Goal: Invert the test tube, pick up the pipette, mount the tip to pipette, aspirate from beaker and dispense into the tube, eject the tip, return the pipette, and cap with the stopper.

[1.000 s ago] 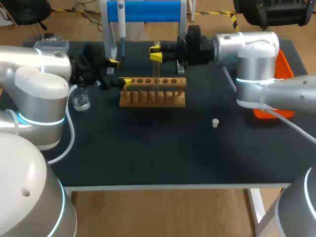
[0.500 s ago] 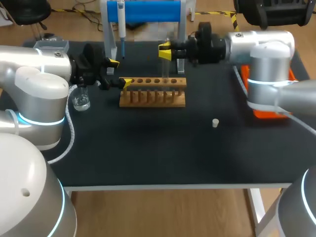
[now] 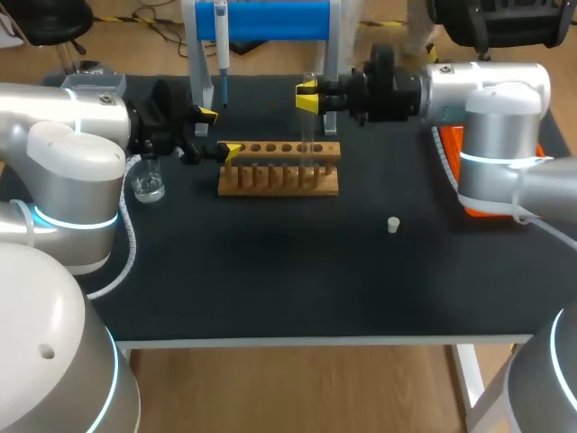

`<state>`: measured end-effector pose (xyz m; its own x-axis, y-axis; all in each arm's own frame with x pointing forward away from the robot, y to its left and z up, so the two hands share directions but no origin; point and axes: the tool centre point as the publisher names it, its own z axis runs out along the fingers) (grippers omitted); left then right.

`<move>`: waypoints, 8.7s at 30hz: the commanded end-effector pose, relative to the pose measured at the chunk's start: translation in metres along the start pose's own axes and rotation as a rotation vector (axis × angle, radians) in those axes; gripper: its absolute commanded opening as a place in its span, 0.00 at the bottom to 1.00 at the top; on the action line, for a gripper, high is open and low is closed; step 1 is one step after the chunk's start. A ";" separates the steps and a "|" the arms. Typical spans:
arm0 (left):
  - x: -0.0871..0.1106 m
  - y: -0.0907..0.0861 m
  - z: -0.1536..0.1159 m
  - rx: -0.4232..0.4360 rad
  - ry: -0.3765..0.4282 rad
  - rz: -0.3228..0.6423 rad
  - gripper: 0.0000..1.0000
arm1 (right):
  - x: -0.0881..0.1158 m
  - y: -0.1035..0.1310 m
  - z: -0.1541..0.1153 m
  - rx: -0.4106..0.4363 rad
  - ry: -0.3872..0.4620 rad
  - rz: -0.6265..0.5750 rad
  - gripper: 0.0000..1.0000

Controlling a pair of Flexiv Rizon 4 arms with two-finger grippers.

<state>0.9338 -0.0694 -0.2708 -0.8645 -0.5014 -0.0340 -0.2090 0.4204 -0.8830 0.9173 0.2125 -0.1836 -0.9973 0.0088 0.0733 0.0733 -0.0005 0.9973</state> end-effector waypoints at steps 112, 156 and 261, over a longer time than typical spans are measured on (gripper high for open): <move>0.035 -0.022 -0.024 0.585 -0.057 0.645 1.00 | -0.007 -0.018 -0.022 0.080 0.133 1.487 0.00; 0.102 -0.077 -0.013 0.520 -0.129 1.462 1.00 | -0.007 -0.018 -0.022 0.080 0.133 1.487 0.00; 0.184 -0.128 0.062 0.743 0.027 1.630 0.47 | -0.007 -0.018 -0.022 0.080 0.133 1.487 0.00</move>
<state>0.8292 -0.2615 -0.1930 0.0232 0.0420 -0.9988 0.9992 0.0319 0.0246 0.9220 0.1911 -0.2025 -0.0049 -0.0426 0.9991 0.9922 0.1240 0.0101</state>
